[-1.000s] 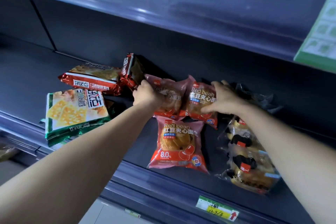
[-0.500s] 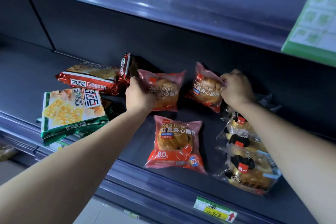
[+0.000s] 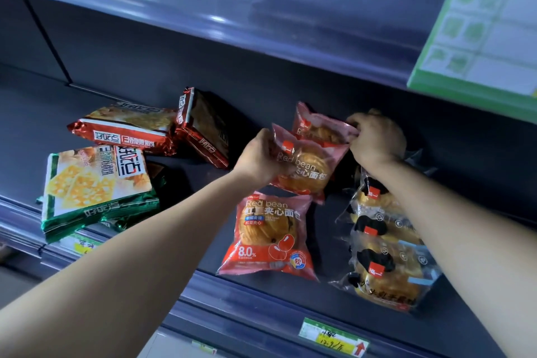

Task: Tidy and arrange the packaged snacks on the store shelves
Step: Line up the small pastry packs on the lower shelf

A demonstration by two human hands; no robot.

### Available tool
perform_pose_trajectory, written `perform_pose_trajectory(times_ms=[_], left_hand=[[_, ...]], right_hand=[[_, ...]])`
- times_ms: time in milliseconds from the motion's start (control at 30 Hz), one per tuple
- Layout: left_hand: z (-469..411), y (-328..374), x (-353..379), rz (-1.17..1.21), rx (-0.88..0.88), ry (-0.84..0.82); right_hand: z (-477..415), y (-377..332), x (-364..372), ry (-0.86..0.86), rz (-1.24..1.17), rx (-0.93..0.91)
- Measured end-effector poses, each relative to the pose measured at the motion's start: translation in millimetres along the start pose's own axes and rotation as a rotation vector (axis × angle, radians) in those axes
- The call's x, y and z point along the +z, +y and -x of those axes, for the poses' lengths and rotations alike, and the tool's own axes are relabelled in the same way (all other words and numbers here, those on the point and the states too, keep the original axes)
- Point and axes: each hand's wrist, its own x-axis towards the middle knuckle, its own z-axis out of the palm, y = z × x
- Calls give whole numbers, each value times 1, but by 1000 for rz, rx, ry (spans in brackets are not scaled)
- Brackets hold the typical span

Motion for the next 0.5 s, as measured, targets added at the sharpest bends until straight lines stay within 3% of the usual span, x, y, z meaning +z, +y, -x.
perform_pose_trajectory(times_ms=[300, 500], left_hand=[[-1, 9, 22, -105, -29, -4], [4, 11, 28, -169, -38, 86]], right_hand=[[-6, 13, 5, 48, -353, 123], [17, -4, -4, -71, -349, -18]])
